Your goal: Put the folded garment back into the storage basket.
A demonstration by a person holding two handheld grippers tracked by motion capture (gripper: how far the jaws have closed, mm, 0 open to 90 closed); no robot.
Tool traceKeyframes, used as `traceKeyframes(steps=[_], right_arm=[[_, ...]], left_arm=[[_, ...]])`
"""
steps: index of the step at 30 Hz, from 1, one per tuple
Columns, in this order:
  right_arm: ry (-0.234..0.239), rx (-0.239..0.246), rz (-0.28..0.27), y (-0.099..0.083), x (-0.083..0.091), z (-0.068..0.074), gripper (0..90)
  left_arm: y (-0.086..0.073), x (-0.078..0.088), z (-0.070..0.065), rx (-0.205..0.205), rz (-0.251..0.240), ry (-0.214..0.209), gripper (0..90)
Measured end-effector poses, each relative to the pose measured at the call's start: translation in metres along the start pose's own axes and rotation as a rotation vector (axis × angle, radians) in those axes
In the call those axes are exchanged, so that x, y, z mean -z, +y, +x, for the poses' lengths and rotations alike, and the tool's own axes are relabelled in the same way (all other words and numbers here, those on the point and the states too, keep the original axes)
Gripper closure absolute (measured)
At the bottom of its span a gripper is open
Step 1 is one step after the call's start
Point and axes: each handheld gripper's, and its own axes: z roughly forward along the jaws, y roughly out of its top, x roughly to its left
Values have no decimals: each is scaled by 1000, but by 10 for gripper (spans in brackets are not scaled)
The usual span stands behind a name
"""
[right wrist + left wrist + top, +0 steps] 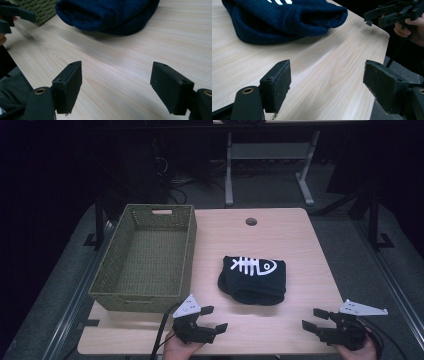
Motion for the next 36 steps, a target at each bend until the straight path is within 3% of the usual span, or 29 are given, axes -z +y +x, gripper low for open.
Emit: traceKeyframes(steps=[7,9,15,18,27,36], right_arm=[[29,-13,-33,4,2,-2,248],[3,8,-26,7,3,-1,247],[23,15,-57,21,5,-2,245],[25,22,-43,29,3,-2,237],[36,46,-33,55,-4,-6,234],[40,62,18,77,-13,-7,230]], left_arm=[[9,-2,1,21,-30,0,224],[14,-4,1,12,-27,7,224],[32,-11,0,11,-41,3,223],[41,-14,1,1,-44,13,223],[60,-23,9,30,-40,33,212],[76,-35,15,58,-35,50,202]])
